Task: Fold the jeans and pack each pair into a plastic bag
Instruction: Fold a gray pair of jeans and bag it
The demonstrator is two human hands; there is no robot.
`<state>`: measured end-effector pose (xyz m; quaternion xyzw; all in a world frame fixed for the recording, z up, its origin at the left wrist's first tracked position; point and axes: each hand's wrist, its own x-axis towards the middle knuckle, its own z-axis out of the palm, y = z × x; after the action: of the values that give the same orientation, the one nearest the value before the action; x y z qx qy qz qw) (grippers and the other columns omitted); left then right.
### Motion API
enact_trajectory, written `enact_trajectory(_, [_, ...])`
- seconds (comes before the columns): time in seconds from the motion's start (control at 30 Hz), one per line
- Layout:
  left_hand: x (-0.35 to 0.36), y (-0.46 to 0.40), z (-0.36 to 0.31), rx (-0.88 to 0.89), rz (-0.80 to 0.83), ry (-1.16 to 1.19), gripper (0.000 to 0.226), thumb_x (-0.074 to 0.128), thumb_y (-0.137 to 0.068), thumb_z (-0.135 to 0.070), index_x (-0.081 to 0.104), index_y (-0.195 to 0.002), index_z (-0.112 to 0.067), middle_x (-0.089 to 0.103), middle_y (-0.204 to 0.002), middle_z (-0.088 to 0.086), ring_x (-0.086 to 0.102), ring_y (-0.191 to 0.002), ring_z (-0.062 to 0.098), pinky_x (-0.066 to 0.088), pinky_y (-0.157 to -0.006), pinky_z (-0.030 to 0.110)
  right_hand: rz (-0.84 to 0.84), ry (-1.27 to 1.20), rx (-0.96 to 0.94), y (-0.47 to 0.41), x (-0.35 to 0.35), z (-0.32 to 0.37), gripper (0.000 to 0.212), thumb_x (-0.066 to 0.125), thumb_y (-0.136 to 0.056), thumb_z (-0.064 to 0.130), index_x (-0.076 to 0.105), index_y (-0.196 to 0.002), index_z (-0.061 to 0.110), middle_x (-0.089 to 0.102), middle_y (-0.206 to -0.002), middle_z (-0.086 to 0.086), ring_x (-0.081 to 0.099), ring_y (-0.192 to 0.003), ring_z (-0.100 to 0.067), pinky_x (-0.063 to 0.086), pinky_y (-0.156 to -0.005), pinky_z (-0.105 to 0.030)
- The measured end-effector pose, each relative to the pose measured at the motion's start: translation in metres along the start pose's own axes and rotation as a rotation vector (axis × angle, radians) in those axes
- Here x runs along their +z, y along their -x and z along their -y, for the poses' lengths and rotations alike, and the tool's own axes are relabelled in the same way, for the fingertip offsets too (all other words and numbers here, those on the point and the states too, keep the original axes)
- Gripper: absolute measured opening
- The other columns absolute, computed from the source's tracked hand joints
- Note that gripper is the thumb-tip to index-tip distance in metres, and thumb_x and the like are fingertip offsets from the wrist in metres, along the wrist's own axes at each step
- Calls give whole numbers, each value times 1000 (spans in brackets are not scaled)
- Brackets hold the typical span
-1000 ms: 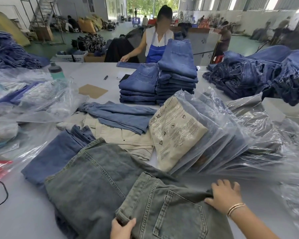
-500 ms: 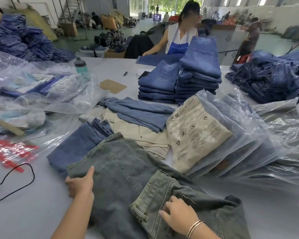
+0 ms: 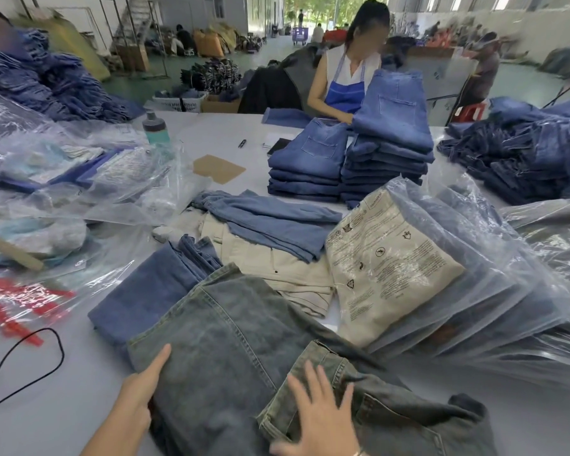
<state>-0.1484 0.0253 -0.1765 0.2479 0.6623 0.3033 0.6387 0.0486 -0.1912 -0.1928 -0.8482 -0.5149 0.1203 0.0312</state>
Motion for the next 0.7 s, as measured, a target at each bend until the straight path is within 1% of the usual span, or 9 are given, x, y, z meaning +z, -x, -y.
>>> enact_trajectory(0.13, [15, 19, -24, 165, 73, 182, 36, 72, -81, -14, 64, -115, -8, 70, -97, 11, 67, -83, 27, 56, -78, 42, -112, 72, -81, 35, 10, -2, 78, 35, -68, 43, 14, -143, 45, 7, -157, 0, 2, -147, -10, 46, -75, -65])
enact_trajectory(0.2, [9, 21, -33, 273, 47, 318, 30, 71, -80, -10, 65, -110, -14, 70, -91, 6, 67, -75, 21, 58, -68, 36, -104, 83, -109, 44, -5, -21, 70, 35, -63, 39, 44, -132, 47, 46, -140, 1, 52, -122, -2, 40, -88, -66])
enact_trajectory(0.27, [-3, 13, -27, 302, -135, 225, 36, 68, -80, -5, 62, -116, -10, 66, -110, 13, 64, -90, 27, 54, -81, 42, -102, 118, -117, 49, -15, -34, 51, 44, -62, 30, 69, -104, 45, 72, -102, 1, 72, -85, -12, 30, -100, -57])
enact_trajectory(0.33, [-12, 3, -15, 259, -445, -189, 53, 63, -80, -1, 48, -130, -3, 48, -134, 25, 52, -113, 39, 43, -99, 50, -80, 82, -117, 53, -25, -37, 45, 65, -54, 31, 72, -96, 45, 74, -88, 9, 71, -76, -6, 52, -81, -38])
enact_trajectory(0.4, [-2, 7, -11, 438, -584, -526, 68, 65, -76, -1, 35, -137, -4, 31, -140, 30, 37, -123, 47, 29, -103, 55, -46, -117, -114, 60, -27, -32, 49, 67, -50, 36, 72, -98, 45, 72, -89, 17, 68, -77, 5, 54, -62, -15])
enact_trajectory(0.5, [43, 17, -20, 876, -237, -867, 53, 65, -81, -6, 49, -131, -6, 43, -138, 22, 42, -123, 42, 32, -103, 54, 19, -275, -151, 68, -37, -25, 42, 54, -81, 38, 57, -123, 46, 60, -127, 14, 55, -115, 6, 42, -93, -8])
enact_trajectory(0.57, [77, 12, -25, 906, 38, -1044, 49, 60, -90, -18, 47, -136, -9, 46, -141, 14, 43, -128, 33, 36, -104, 48, 86, -274, -202, 57, -24, -31, 43, 26, -101, 42, 24, -144, 46, 21, -155, 12, 20, -142, -3, 14, -114, -19])
enact_trajectory(0.63, [98, -6, -38, 896, 18, -1262, 59, 55, -93, -37, 37, -143, -12, 39, -148, 10, 37, -135, 28, 33, -109, 46, 240, -338, -148, 52, -18, -33, 44, 20, -101, 48, 15, -144, 49, 6, -158, 14, 8, -145, -3, 7, -117, -22])
enact_trajectory(0.7, [108, -25, -59, 824, -144, -1473, 74, 54, -88, -56, 33, -143, -11, 39, -148, 12, 36, -136, 31, 27, -113, 48, 285, -485, -105, 49, -9, -36, 40, 25, -102, 45, 17, -140, 51, 0, -158, 17, 6, -144, 1, 4, -110, -8])
